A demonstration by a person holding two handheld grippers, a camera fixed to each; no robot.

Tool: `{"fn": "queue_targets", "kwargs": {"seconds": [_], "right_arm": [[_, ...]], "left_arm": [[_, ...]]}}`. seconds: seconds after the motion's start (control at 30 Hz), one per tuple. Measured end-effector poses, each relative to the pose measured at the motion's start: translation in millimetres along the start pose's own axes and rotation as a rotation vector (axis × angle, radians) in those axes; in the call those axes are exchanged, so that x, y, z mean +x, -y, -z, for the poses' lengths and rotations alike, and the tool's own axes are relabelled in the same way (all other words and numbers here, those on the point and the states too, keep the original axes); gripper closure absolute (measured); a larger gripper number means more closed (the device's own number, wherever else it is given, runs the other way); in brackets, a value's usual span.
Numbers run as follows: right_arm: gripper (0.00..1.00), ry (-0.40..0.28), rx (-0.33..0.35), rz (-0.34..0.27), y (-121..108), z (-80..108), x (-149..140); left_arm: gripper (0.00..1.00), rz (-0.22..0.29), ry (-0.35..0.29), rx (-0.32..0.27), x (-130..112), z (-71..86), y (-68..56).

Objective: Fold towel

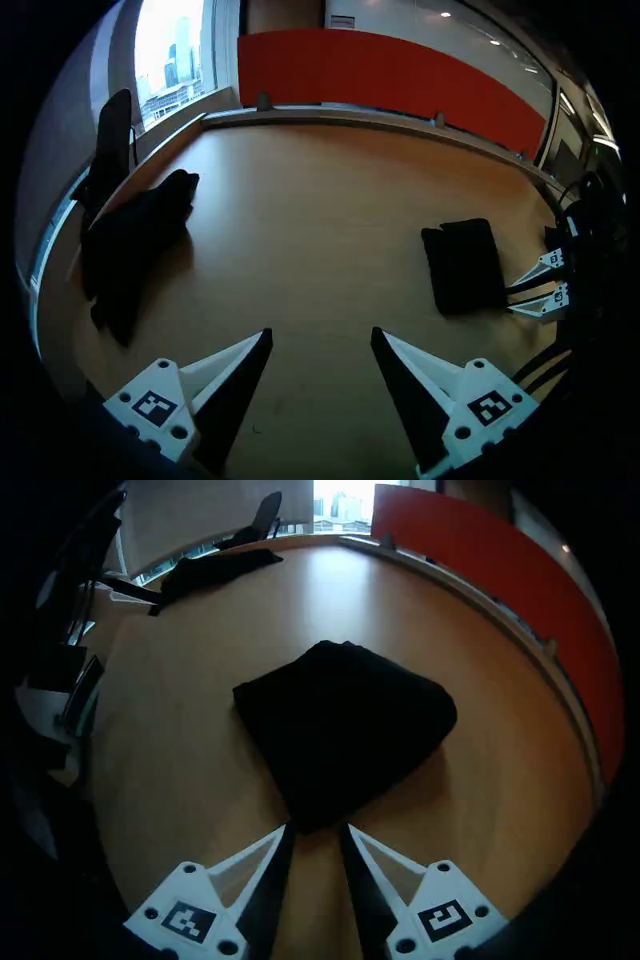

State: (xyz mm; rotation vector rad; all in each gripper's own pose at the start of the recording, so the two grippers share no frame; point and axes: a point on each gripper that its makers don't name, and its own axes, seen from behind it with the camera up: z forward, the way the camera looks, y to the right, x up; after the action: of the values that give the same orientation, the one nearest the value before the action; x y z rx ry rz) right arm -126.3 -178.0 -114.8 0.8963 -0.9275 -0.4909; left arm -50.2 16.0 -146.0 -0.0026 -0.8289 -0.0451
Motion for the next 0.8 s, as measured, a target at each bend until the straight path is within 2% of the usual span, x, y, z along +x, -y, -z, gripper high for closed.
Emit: {"fn": "queue_targets", "kwargs": {"seconds": [0.27, 0.37, 0.67, 0.8], "right_arm": [[0.59, -0.002, 0.003, -0.014, 1.5, -3.3, -0.5], [0.65, -0.002, 0.003, -0.013, 1.5, -3.4, -0.6], [0.93, -0.006, 0.002, -0.034, -1.0, -2.1, -2.0], [0.95, -0.01, 0.005, -0.034, -1.2, -1.1, -2.0]], "left_arm": [[0.09, 0.002, 0.0, 0.0, 0.1, -0.7, -0.1], [0.09, 0.002, 0.002, 0.0, -0.6, -0.9, -0.2], [0.09, 0.0, 0.005, 0.001, -2.1, -1.6, -0.8], [0.09, -0.001, 0.005, 0.0, -1.8, -2.0, -1.6]]}}
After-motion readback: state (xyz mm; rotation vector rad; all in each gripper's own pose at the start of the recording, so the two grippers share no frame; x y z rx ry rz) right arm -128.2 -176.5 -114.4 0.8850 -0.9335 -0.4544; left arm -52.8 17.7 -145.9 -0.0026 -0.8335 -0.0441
